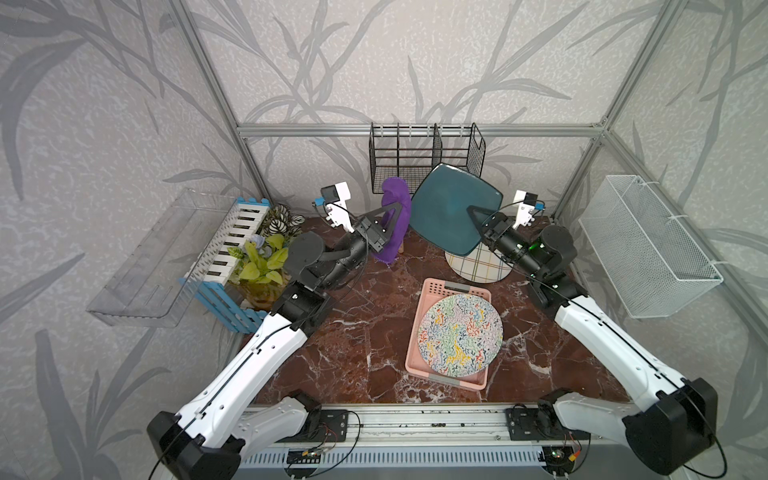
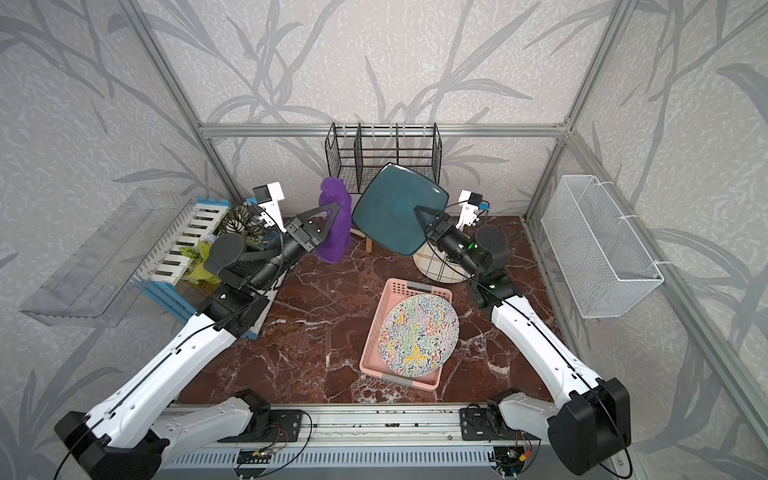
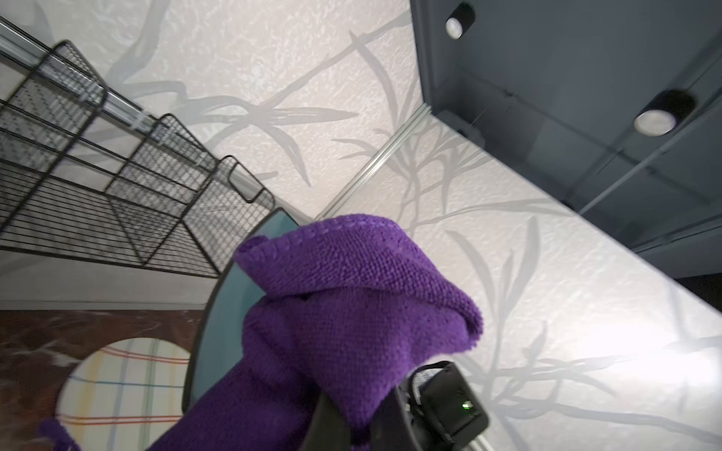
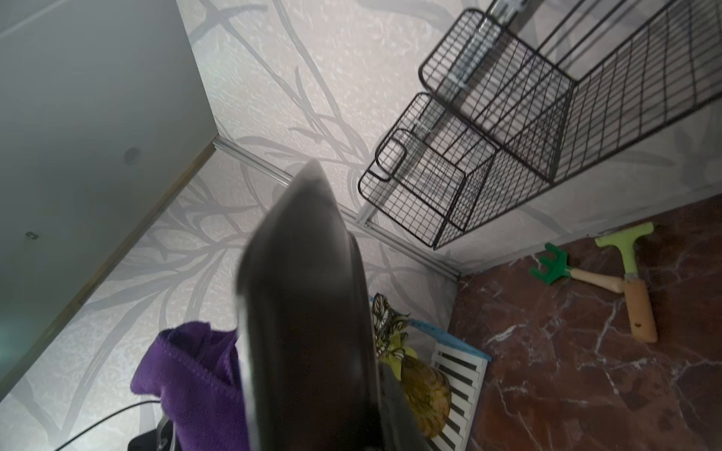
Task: Wipe the wet plate dry
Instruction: Wipe the plate with towel.
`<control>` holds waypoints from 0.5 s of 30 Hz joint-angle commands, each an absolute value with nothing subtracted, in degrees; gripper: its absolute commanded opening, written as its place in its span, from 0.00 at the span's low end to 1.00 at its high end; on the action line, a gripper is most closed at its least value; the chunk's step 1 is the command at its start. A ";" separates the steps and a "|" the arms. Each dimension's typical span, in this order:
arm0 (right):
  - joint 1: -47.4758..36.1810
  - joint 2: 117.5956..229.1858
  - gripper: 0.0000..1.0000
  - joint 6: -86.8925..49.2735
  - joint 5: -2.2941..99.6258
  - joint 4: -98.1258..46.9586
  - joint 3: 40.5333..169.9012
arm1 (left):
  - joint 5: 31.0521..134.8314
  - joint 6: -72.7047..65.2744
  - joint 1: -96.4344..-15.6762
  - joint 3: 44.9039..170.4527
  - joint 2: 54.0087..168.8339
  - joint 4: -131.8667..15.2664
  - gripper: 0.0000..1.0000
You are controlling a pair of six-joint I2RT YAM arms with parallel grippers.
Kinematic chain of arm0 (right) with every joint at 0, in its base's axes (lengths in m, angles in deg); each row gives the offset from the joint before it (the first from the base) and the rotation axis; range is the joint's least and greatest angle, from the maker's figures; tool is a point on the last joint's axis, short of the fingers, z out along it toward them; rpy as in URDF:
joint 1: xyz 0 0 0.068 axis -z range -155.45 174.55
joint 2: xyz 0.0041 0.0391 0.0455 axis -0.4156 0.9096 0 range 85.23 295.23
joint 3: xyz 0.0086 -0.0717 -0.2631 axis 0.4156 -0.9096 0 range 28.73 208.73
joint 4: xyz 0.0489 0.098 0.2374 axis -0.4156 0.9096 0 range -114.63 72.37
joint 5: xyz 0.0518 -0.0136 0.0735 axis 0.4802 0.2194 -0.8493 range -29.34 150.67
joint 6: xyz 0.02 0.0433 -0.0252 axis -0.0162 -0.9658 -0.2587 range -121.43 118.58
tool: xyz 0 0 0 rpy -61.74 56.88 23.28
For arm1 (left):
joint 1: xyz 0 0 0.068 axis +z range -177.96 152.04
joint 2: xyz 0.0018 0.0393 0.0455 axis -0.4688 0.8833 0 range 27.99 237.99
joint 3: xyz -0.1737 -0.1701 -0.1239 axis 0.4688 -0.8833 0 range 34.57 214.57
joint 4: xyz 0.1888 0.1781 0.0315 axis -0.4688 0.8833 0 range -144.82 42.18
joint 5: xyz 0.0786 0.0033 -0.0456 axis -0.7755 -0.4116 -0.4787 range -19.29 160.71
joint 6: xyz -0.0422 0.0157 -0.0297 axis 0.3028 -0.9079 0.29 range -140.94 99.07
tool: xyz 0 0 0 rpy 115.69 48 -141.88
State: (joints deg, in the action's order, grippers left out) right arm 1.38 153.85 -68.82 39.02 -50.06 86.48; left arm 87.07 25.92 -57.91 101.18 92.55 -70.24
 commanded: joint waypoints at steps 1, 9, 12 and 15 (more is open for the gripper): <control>-0.55 150.20 0.00 -67.35 37.54 -58.63 87.00 | 83.97 12.73 -56.12 102.05 98.80 -57.56 0.00; -9.85 149.61 0.00 -62.42 35.17 -57.78 84.35 | 92.38 -1.47 -55.26 118.40 110.70 -43.95 0.00; -10.82 151.18 0.00 -63.49 35.67 -59.79 85.74 | 94.04 -6.09 -59.11 121.29 114.38 -39.32 0.00; -8.38 150.74 0.00 -63.26 40.67 -59.67 87.18 | 94.43 -6.46 -62.11 119.34 114.77 -38.91 0.00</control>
